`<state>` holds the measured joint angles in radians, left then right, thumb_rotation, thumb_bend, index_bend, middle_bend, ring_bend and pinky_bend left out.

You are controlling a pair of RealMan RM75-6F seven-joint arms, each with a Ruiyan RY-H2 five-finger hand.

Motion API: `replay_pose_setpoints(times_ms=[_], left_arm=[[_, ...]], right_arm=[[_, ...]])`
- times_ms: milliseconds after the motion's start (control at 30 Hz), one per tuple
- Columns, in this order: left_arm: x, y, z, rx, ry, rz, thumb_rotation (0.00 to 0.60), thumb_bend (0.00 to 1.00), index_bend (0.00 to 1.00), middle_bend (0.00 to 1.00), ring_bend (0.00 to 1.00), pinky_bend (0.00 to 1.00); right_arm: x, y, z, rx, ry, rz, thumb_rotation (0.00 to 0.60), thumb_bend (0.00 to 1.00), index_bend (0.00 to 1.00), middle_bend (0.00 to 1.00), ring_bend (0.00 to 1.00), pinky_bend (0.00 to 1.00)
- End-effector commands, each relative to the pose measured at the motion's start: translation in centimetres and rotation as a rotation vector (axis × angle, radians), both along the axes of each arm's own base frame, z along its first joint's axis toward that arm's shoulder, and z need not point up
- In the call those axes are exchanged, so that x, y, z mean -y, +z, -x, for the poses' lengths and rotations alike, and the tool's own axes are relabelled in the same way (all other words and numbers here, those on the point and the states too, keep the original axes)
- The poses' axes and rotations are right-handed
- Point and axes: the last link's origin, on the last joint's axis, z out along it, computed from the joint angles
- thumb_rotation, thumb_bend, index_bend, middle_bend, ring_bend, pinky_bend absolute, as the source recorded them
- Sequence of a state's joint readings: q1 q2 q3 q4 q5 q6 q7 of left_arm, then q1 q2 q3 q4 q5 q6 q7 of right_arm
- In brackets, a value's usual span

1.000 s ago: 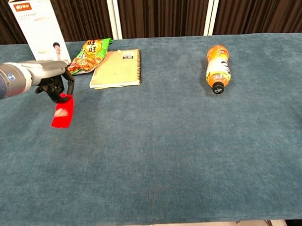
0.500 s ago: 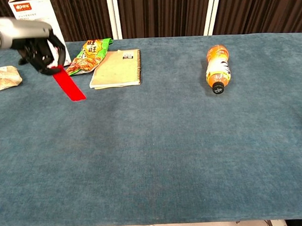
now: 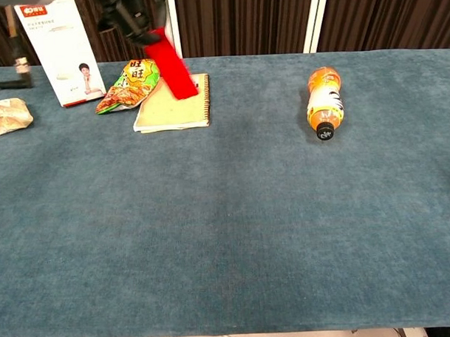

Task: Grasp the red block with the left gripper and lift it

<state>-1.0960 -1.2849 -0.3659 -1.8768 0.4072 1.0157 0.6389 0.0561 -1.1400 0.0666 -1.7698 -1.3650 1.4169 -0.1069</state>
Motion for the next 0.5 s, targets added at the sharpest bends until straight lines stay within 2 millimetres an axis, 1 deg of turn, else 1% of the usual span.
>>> replay_pose_setpoints(times_ms=[33, 167, 233, 400, 500], left_arm=[[-0.1, -0.4, -3.0, 0.014, -0.014, -0.002, 0.600, 0.48, 0.69, 0.88, 0.86, 0.77], [0.2, -0.9, -4.7, -0.016, -0.018, 0.020, 0.600, 0.48, 0.69, 0.88, 0.86, 0.77], [0.4, -0.9, -5.2, -0.035, -0.024, 0.023, 0.600, 0.48, 0.70, 0.88, 0.86, 0.77], [0.8, -0.5, -5.8, -0.085, -0.016, 0.020, 0.600, 0.48, 0.70, 0.88, 0.86, 0.77], [1.0, -0.2, -5.8, -0.096, -0.006, 0.012, 0.600, 0.48, 0.70, 0.88, 0.86, 0.77]], right_arm=[[0.0, 0.0, 0.0, -0.002, 0.003, -0.001, 0.600, 0.19, 0.17, 0.09, 0.14, 0.12], [0.0, 0.0, 0.0, -0.005, 0.005, -0.001, 0.600, 0.19, 0.17, 0.09, 0.14, 0.12], [0.1, 0.0, 0.0, -0.005, 0.004, 0.000, 0.600, 0.19, 0.17, 0.09, 0.14, 0.12], [0.1, 0.0, 0.1, -0.001, -0.005, 0.002, 0.600, 0.19, 0.17, 0.09, 0.14, 0.12], [0.1, -0.1, 0.0, 0.001, 0.000, -0.001, 0.600, 0.19, 0.17, 0.09, 0.14, 0.12]])
